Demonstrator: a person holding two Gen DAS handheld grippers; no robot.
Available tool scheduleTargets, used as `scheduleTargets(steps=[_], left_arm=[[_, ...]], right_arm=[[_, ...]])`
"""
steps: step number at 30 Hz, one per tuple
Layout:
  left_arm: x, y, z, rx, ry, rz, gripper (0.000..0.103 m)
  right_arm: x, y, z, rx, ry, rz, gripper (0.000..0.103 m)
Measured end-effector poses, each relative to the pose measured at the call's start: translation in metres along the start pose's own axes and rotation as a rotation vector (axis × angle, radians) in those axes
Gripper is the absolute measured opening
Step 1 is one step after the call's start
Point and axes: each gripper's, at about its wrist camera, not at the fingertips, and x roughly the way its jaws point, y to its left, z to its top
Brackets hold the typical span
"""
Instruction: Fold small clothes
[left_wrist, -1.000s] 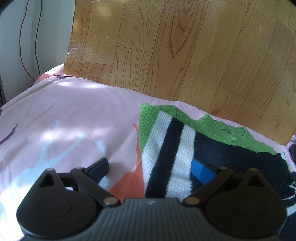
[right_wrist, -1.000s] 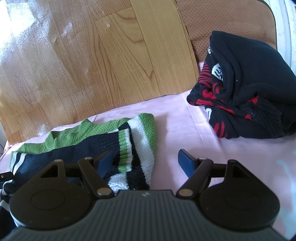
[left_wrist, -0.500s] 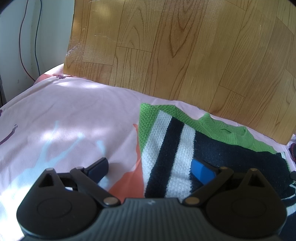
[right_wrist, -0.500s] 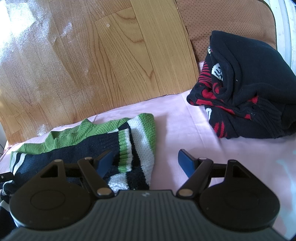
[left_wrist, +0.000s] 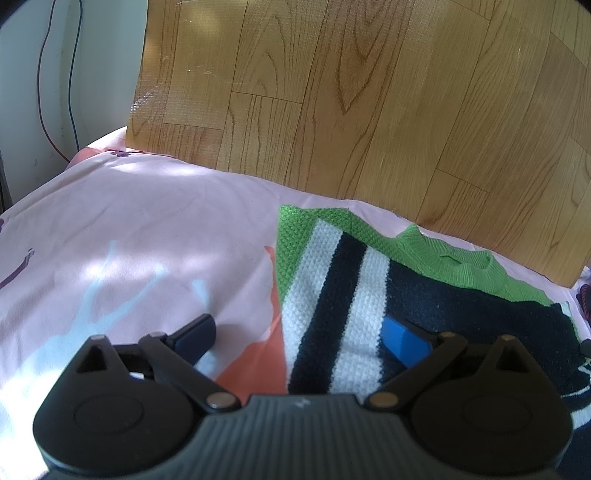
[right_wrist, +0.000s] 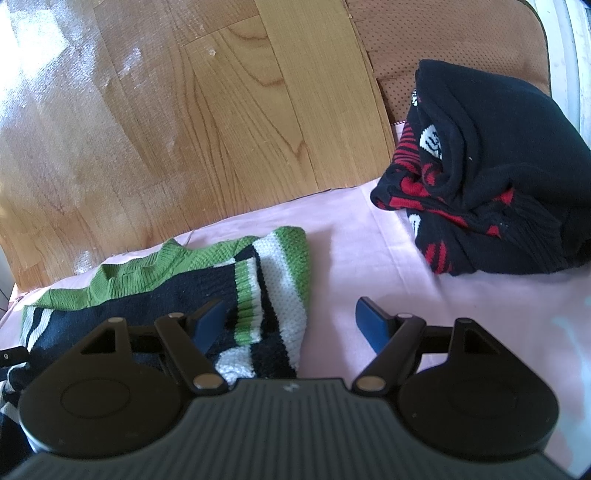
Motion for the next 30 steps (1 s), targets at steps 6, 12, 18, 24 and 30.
scheduleTargets(steps=[6,12,18,24,30], left_arm=[[-0.001,0.0,0.0,0.0,0.0,0.001,0.1],[-0.002,0.004,0.001,-0.026,-0.009,-0.03,0.1],[-0.007,0.013,0.002,-0.082,-0.02,-0.084,0.1],[-0.003,0.005,0.002,-0.043,-0.003,-0.05,0.1],[-0.002,0.002,0.002,-0.032,0.0,-0.041,0.1]], right_arm=[[0.001,-0.001,0.0,0.0,0.0,0.001,0.08],[0.0,-0.001,0.0,0.0,0.0,0.002,0.08],[-0.001,-0.002,0.0,0.019,-0.008,0.003,0.08],[-0.002,-0.005,0.0,0.036,-0.012,0.009,0.08],[-0.002,-0.005,0.0,0.035,-0.012,0.012,0.08]])
